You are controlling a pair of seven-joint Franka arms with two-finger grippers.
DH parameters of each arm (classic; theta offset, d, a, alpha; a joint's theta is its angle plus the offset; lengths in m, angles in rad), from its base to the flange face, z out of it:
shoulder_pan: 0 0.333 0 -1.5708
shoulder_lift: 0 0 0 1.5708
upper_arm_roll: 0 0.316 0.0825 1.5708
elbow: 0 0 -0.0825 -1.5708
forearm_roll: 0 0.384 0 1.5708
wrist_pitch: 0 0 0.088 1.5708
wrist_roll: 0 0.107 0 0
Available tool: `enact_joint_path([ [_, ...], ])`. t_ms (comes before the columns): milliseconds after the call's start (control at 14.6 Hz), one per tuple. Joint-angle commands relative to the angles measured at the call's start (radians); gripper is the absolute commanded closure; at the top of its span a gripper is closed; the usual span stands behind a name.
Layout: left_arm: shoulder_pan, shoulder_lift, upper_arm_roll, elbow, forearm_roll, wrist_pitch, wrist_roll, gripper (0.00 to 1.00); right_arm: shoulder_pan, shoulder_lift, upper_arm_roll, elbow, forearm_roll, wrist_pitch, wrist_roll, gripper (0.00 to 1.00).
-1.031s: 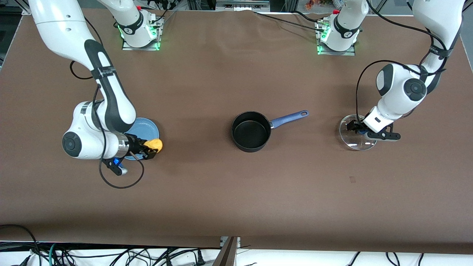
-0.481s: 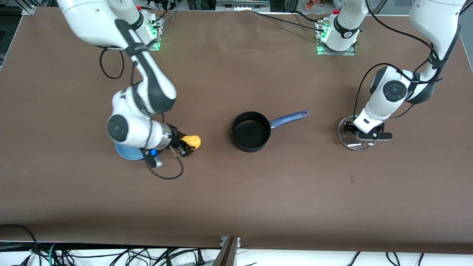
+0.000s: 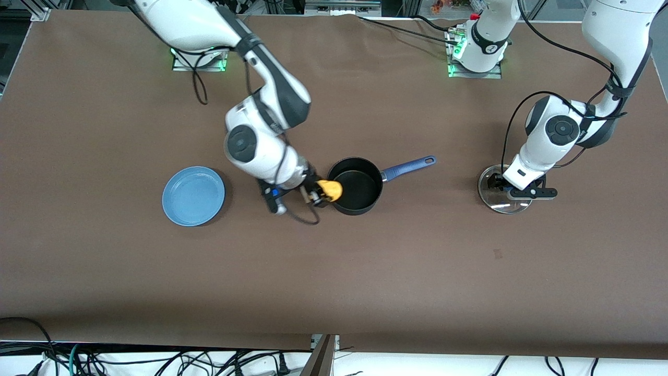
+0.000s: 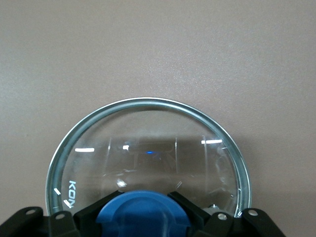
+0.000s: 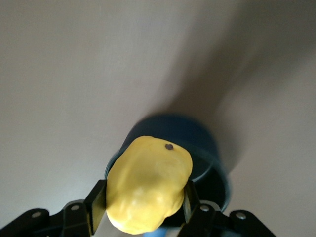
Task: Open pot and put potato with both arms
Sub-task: 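Carry the potato over the saucepan and release it inside, then withdraw the right gripper while the left gripper sets the lid down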
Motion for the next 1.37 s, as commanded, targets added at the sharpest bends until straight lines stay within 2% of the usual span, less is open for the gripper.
enact_joint_path([
  [0, 0.01, 0.01, -0.009, 0.001, 0.03, 0.013, -0.018, 0.61, 0.068, 0.05, -0.009, 0.038, 0.004, 0.092, 0.104, 0.3],
  [69, 0.01, 0.013, -0.009, 0.004, 0.03, 0.013, -0.02, 0.52, 0.088, 0.059, -0.012, 0.038, 0.002, 0.112, 0.121, 0.18],
  [137, 0.008, 0.013, -0.009, 0.006, 0.03, 0.013, -0.021, 0.45, 0.098, 0.059, -0.012, 0.038, 0.001, 0.122, 0.13, 0.02],
  [344, 0.008, 0.012, -0.013, 0.01, 0.03, 0.009, -0.021, 0.23, 0.098, 0.053, -0.012, 0.036, -0.016, 0.117, 0.132, 0.01],
  [481, 0.005, 0.012, -0.014, 0.013, 0.029, 0.007, -0.023, 0.17, 0.093, 0.047, -0.02, 0.036, -0.017, 0.113, 0.131, 0.01],
  [618, 0.005, 0.006, -0.017, 0.013, 0.029, 0.003, -0.024, 0.16, 0.091, 0.007, -0.084, 0.036, -0.04, 0.059, 0.112, 0.01],
  [756, 0.01, -0.002, -0.048, 0.028, 0.021, -0.038, -0.024, 0.17, 0.09, -0.049, -0.12, 0.027, -0.115, -0.025, 0.079, 0.01],
  [1031, 0.011, -0.056, -0.097, 0.051, -0.038, -0.126, -0.023, 0.18, 0.088, -0.181, -0.232, -0.049, -0.117, -0.186, -0.15, 0.01],
  [1305, 0.013, -0.073, -0.169, 0.168, -0.152, -0.32, 0.009, 0.2, 0.085, -0.322, -0.318, -0.148, -0.11, -0.251, -0.308, 0.01],
])
